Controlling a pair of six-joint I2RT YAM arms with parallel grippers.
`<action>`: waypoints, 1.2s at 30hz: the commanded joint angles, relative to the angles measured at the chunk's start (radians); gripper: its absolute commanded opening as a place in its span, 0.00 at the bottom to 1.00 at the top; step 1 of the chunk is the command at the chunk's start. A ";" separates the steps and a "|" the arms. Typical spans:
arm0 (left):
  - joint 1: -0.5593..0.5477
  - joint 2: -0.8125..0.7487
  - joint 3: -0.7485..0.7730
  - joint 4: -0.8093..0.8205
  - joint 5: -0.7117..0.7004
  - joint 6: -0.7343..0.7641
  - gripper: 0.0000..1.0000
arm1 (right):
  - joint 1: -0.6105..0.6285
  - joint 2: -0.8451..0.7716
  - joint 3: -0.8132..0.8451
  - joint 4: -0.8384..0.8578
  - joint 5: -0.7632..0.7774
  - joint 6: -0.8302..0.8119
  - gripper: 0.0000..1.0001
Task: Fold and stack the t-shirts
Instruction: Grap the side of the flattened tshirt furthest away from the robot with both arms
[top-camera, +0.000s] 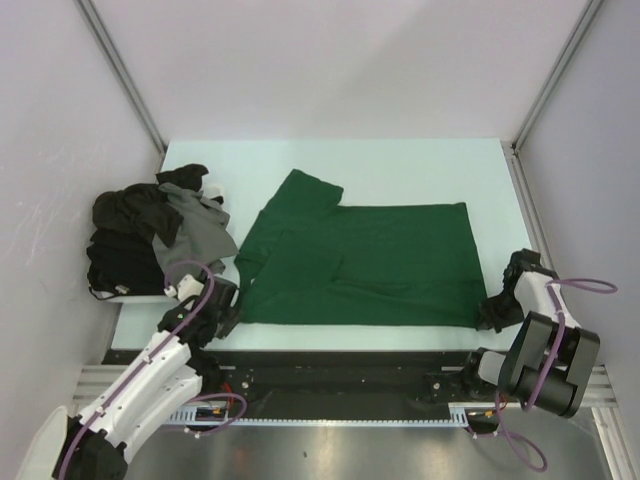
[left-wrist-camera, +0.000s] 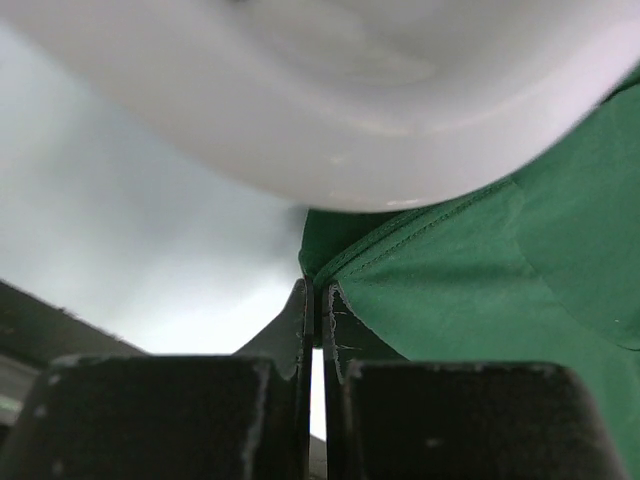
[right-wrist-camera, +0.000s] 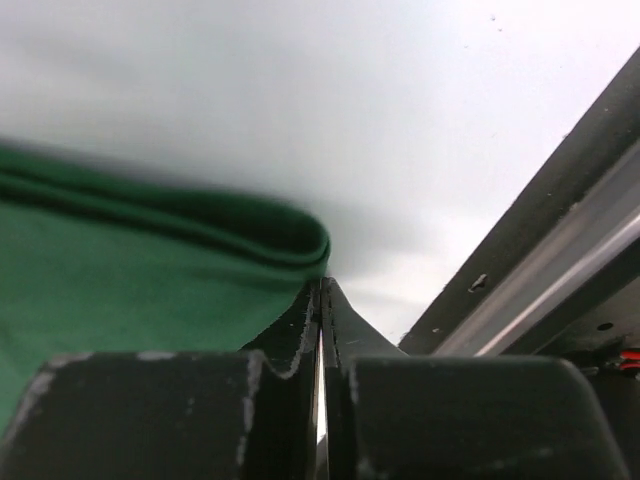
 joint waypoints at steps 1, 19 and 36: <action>-0.007 -0.011 -0.004 -0.092 -0.029 -0.021 0.00 | -0.003 0.046 0.031 -0.024 0.072 0.030 0.00; -0.238 0.050 0.042 -0.293 -0.045 -0.273 0.00 | -0.004 -0.155 0.098 -0.197 0.107 0.083 0.00; -0.258 0.087 0.297 -0.455 -0.093 -0.196 0.81 | 0.249 0.056 0.400 0.007 -0.119 -0.060 0.79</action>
